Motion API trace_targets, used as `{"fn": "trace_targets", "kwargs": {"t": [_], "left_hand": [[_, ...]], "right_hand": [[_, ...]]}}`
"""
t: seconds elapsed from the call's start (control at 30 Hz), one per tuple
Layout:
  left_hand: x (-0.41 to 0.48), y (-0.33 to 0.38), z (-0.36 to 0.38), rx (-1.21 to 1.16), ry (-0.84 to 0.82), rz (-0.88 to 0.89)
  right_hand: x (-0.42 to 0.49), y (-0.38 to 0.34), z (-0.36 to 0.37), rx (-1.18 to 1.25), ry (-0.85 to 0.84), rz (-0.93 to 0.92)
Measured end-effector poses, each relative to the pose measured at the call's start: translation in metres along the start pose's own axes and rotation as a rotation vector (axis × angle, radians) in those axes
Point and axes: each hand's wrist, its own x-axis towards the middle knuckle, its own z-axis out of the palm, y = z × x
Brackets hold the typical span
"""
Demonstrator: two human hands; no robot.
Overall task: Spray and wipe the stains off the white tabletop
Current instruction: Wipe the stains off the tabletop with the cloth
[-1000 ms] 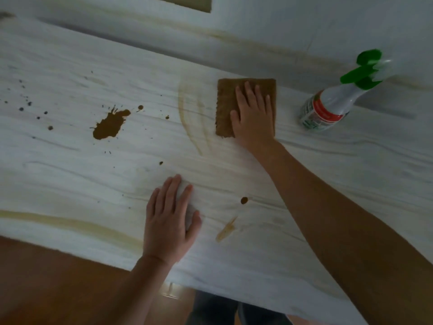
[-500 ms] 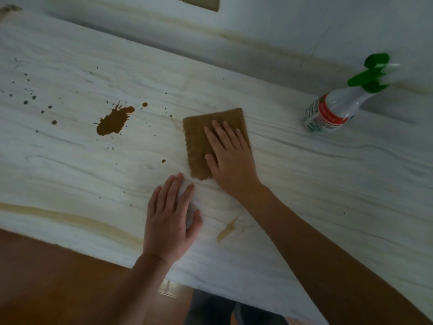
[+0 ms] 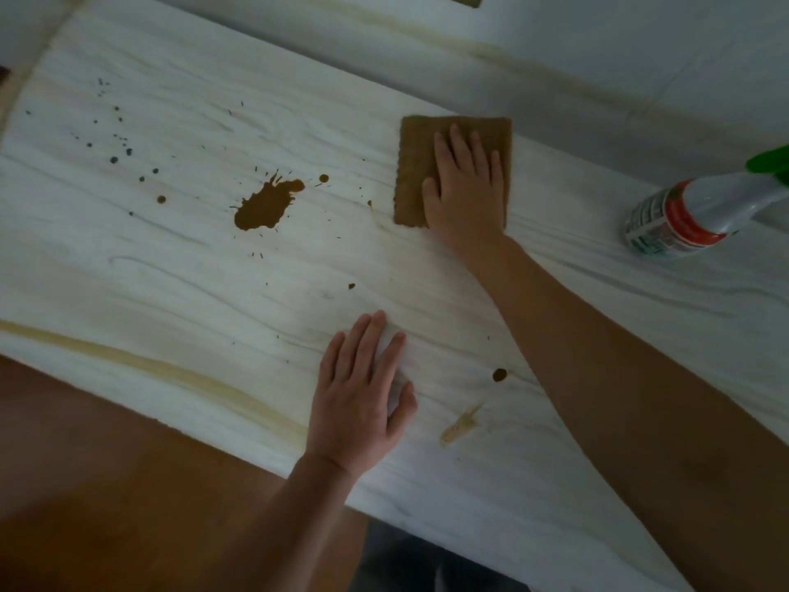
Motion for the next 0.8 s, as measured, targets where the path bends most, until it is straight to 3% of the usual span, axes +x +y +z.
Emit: {"fn": "trace_targets", "kwargs": {"t": [0.13, 0.27, 0.4, 0.63, 0.8], "left_hand": [[-0.001, 0.001, -0.002, 0.007, -0.003, 0.002], [0.0, 0.003, -0.005, 0.007, -0.002, -0.004], [0.0, 0.004, -0.006, 0.019, -0.018, -0.008], [0.001, 0.008, -0.007, 0.013, 0.007, -0.026], [0.002, 0.007, -0.008, 0.015, 0.0, -0.035]], "right_hand": [[-0.024, -0.024, 0.013, -0.007, -0.006, -0.18], [-0.082, 0.004, 0.016, 0.03, -0.029, -0.326], [-0.164, 0.049, 0.011, 0.089, 0.005, -0.192], [-0.332, 0.076, 0.013, 0.088, -0.113, 0.02], [-0.321, 0.08, 0.014, 0.078, -0.123, 0.003]]}}
